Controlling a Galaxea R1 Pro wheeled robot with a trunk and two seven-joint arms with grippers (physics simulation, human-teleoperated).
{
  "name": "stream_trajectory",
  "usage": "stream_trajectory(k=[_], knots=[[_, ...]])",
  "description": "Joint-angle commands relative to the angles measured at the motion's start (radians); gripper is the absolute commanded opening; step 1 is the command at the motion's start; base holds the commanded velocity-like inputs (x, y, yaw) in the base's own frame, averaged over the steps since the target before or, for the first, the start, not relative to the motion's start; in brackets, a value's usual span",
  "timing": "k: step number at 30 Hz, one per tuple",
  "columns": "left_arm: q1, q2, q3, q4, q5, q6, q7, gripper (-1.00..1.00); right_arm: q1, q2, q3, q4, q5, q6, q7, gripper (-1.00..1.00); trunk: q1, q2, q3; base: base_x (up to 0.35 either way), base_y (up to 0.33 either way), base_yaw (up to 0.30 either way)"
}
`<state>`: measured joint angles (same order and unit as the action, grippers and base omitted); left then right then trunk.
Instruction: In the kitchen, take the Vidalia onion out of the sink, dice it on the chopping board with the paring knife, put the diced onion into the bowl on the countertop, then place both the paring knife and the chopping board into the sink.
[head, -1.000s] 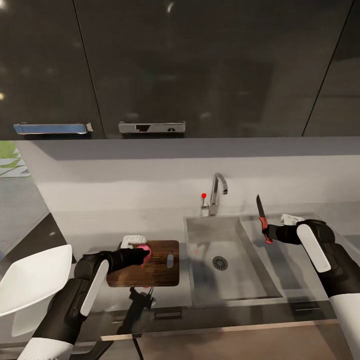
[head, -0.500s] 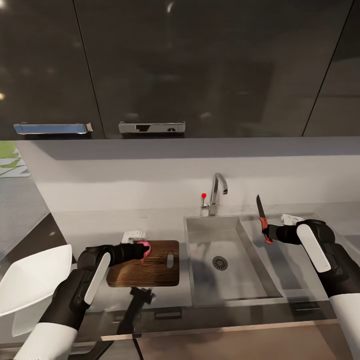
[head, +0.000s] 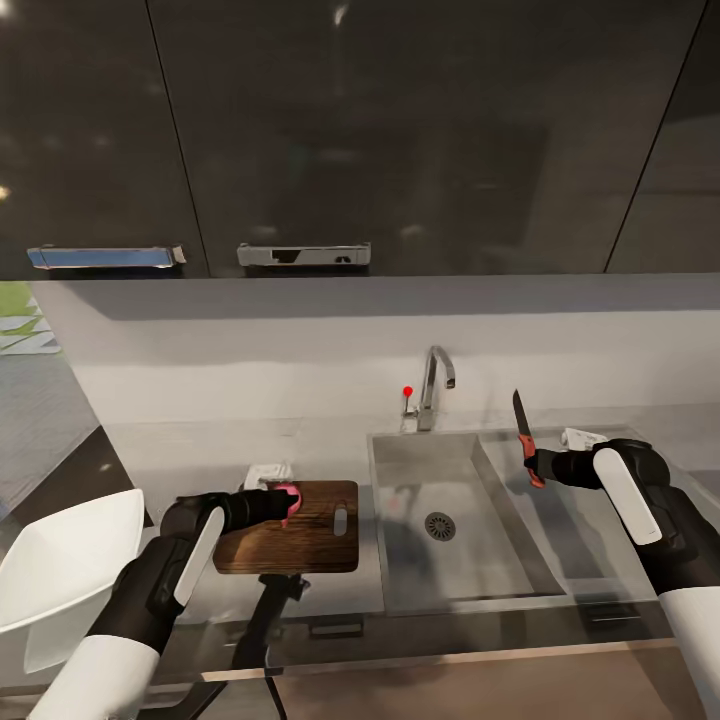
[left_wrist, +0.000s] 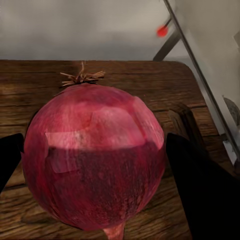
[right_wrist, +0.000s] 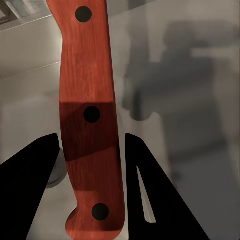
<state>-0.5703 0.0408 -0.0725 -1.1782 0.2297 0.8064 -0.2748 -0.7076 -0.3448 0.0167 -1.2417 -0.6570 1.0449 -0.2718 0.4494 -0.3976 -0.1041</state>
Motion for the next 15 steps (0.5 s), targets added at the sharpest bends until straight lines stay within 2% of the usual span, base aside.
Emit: stream_trajectory(k=[1,7,15], knots=[[-0.009,0.0,-0.001,0.018,0.004,0.003,0.0,-1.0,-0.001,-0.001,0.002,-0.001,-0.01,0.002,-0.01,-1.0,0.001,-0.002,-0.002,0.0,0.0,0.0],[-0.017,0.0,-0.002,0.052,0.004,-0.035,0.0,-1.0,-0.001,-0.001,0.002,-0.001,-0.01,0.002,-0.01,-1.0,0.001,-0.002,-0.002,0.0,0.0,0.0],[-0.018,0.001,-0.002,0.066,0.004,-0.038,0.0,-1.0,-0.001,-0.001,0.002,-0.001,-0.01,0.002,-0.01,-1.0,0.001,-0.002,-0.002,0.0,0.0,0.0]])
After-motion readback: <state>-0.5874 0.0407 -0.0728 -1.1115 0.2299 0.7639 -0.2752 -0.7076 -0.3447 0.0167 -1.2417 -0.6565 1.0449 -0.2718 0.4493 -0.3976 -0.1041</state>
